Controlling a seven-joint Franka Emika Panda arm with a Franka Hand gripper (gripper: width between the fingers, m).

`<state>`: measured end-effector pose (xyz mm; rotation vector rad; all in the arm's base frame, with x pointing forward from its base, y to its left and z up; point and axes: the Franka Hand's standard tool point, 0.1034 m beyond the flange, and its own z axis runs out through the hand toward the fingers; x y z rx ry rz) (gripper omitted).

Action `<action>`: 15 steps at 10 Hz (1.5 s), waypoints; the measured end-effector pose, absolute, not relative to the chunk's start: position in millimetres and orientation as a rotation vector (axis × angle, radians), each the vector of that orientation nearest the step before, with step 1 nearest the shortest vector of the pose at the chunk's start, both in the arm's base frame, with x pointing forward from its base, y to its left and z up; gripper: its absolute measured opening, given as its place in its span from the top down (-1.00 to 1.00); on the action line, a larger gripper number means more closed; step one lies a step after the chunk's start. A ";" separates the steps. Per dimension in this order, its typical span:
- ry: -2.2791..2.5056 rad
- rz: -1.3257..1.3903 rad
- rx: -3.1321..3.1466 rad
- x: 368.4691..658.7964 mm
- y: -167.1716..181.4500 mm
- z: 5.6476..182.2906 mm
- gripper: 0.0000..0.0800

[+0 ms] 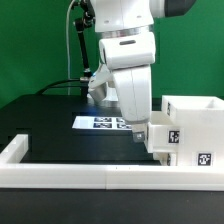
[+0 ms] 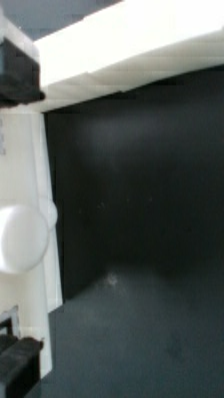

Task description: Assemble drawer

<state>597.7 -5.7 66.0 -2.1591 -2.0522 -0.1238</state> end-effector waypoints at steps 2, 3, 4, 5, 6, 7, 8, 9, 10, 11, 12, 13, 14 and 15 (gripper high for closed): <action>-2.058 -0.125 -2.152 597.2 1.8 65.3 -0.62; -2.068 -0.124 -2.145 597.5 4.5 65.2 -0.62; -2.086 -0.121 -2.131 597.8 8.7 65.7 -0.62; -2.098 -0.126 -2.118 599.0 14.5 66.7 -0.62; -2.112 -0.130 -2.102 599.2 19.8 67.4 -0.62; -2.105 -0.131 -2.103 598.6 25.5 67.1 -0.62; -2.102 -0.134 -2.100 598.1 33.5 67.5 -0.62; -2.087 -0.134 -2.112 598.2 36.4 68.1 -0.62; -2.081 -0.133 -2.118 598.1 35.8 67.8 -0.62; -2.080 -0.133 -2.119 598.1 35.0 67.8 -0.62; -2.089 -0.126 -2.107 598.0 27.2 67.8 -0.62; -2.083 -0.100 -2.097 597.8 10.8 68.6 -0.62; -2.074 -0.082 -2.103 601.0 -5.2 71.2 -0.62; -2.080 -0.090 -2.132 607.8 -19.8 75.9 -0.62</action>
Offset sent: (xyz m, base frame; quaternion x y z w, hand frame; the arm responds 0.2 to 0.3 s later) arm 0.0015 0.0237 0.0045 -0.0001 0.0028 -0.0486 0.9988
